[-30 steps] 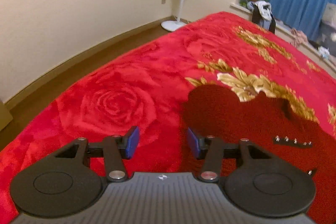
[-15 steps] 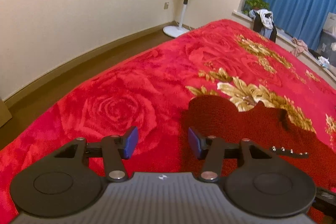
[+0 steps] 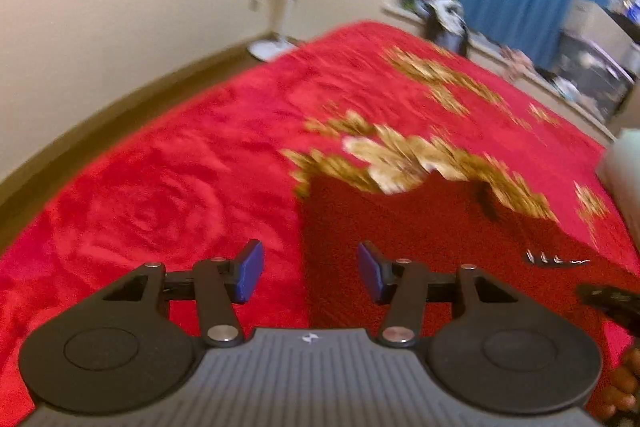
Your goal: Fold small clothes
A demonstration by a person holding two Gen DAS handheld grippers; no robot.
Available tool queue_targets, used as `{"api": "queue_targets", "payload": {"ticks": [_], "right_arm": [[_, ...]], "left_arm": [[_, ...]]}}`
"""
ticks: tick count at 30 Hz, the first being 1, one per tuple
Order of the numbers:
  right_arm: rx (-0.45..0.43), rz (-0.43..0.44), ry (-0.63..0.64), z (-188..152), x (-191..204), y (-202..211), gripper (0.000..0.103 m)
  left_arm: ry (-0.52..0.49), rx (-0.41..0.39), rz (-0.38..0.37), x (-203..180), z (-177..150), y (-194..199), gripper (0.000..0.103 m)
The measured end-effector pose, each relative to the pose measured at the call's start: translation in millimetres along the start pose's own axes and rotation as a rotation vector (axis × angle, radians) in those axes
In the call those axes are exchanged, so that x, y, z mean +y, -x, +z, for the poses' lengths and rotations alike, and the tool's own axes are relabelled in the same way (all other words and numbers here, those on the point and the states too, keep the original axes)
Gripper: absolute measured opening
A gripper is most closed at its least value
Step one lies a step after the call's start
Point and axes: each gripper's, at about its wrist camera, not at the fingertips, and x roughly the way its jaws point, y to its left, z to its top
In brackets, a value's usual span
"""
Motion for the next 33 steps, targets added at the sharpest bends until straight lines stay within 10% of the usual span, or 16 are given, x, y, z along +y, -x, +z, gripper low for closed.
{"api": "queue_targets", "payload": {"ticks": [8, 23, 33], "right_arm": [[0.014, -0.097, -0.037, 6, -67, 11, 0.017], [0.042, 0.095, 0.275, -51, -124, 186, 0.049], [-0.075, 0.096, 0.286, -42, -131, 245, 0.049]], "left_arm": [[-0.13, 0.132, -0.031, -22, -31, -35, 0.058], [-0.286, 0.181, 0.008, -43, -60, -49, 0.06], [-0.232, -0.115, -0.013, -62, -28, 92, 0.062]]}}
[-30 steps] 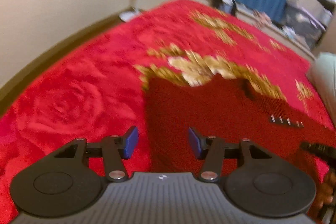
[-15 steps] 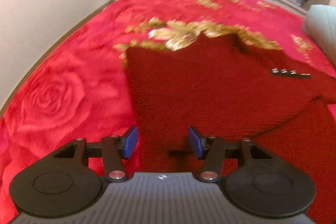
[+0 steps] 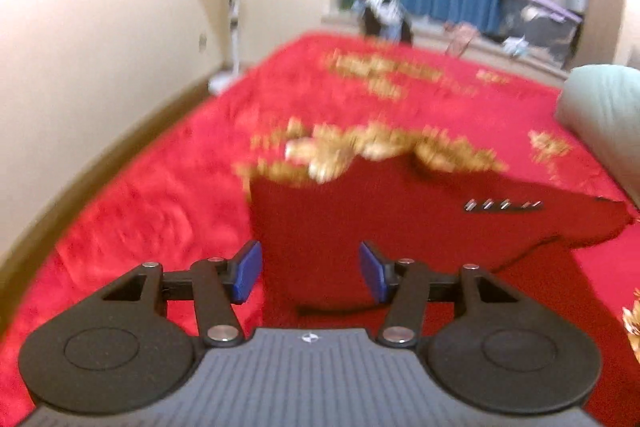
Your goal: Fold small clothes
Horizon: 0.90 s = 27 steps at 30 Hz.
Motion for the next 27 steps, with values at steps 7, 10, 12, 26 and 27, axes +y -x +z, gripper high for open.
{"api": "queue_targets", "payload": {"ticks": [7, 10, 12, 26, 27], "right_arm": [[-0.183, 0.005, 0.051, 0, -4, 40, 0.052], [-0.199, 0.009, 0.019, -15, -12, 38, 0.052], [-0.175, 0.001, -0.014, -20, -15, 34, 0.052], [-0.155, -0.034, -0.006, -26, -3, -1, 0.051], [-0.14, -0.042, -0.016, -27, -4, -4, 0.051]], "left_arm": [[-0.012, -0.206, -0.055, -4, 4, 92, 0.07], [-0.05, -0.217, -0.048, -9, -16, 92, 0.071], [-0.087, -0.21, -0.043, -14, -37, 83, 0.071], [-0.002, -0.024, 0.139, -3, -60, -2, 0.072], [0.001, -0.022, 0.137, -2, -59, -4, 0.072]]}}
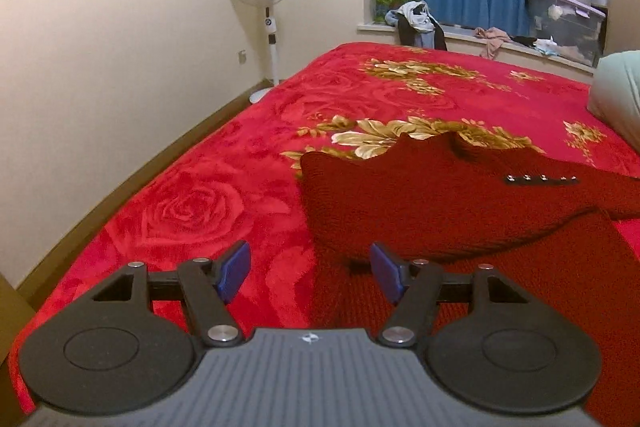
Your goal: Fold small clothes
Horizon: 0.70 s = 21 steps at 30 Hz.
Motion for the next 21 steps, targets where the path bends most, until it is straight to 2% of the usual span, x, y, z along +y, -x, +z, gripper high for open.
{"api": "queue_targets", "payload": {"ticks": [10, 14, 18, 19, 21], "right_arm": [[0.105, -0.103, -0.063, -9, -21, -26, 0.055], [0.085, -0.089, -0.104, 1, -34, -24, 0.055], [0.084, -0.086, -0.075, 5, -49, -30, 0.054], [0.092, -0.086, -0.078, 6, -54, -35, 0.053], [0.099, -0.062, -0.095, 10, -63, -48, 0.037]], "left_arm": [[0.002, -0.01, -0.038, 1, 1, 5, 0.072], [-0.006, -0.008, -0.04, -2, 1, 5, 0.072], [0.008, -0.018, -0.062, 0, 5, 6, 0.072], [0.011, -0.017, -0.066, 1, 6, 7, 0.073], [0.02, -0.01, -0.079, 2, 7, 6, 0.073]]}}
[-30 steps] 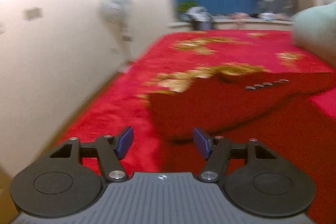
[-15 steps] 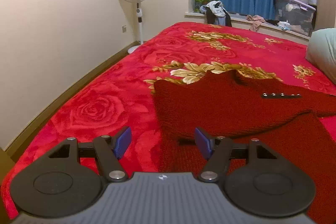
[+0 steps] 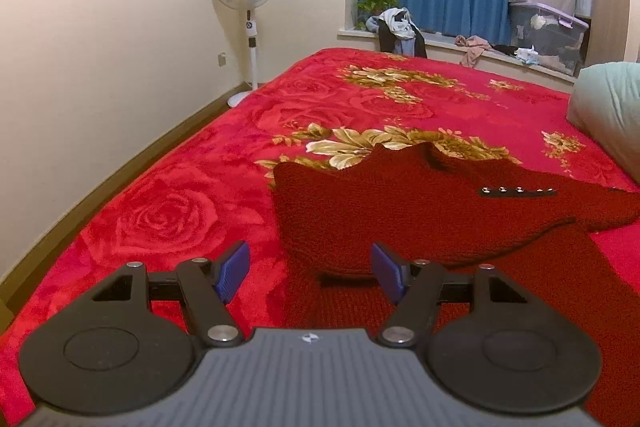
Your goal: Fold small clothes
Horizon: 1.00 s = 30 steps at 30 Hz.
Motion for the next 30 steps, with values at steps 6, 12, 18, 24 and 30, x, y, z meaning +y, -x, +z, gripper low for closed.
{"api": "queue_targets", "payload": {"ticks": [6, 12, 18, 24, 30], "right_arm": [[-0.014, -0.018, -0.057, 29, -21, -52, 0.043], [0.054, -0.119, -0.259, 52, -73, -137, 0.051], [0.108, -0.221, -0.522, 54, -127, -199, 0.055], [0.092, -0.224, -0.568, 57, -138, -224, 0.011], [-0.033, -0.322, -0.354, 90, -84, -214, 0.009]], "left_arm": [[-0.044, 0.009, -0.026, -6, -1, -3, 0.073], [-0.075, -0.001, -0.063, -8, -1, -2, 0.073], [-0.15, -0.019, -0.062, -17, -2, -5, 0.073], [-0.162, -0.026, -0.079, -19, -1, -7, 0.073], [-0.145, -0.04, -0.087, -16, 4, -7, 0.073]]}}
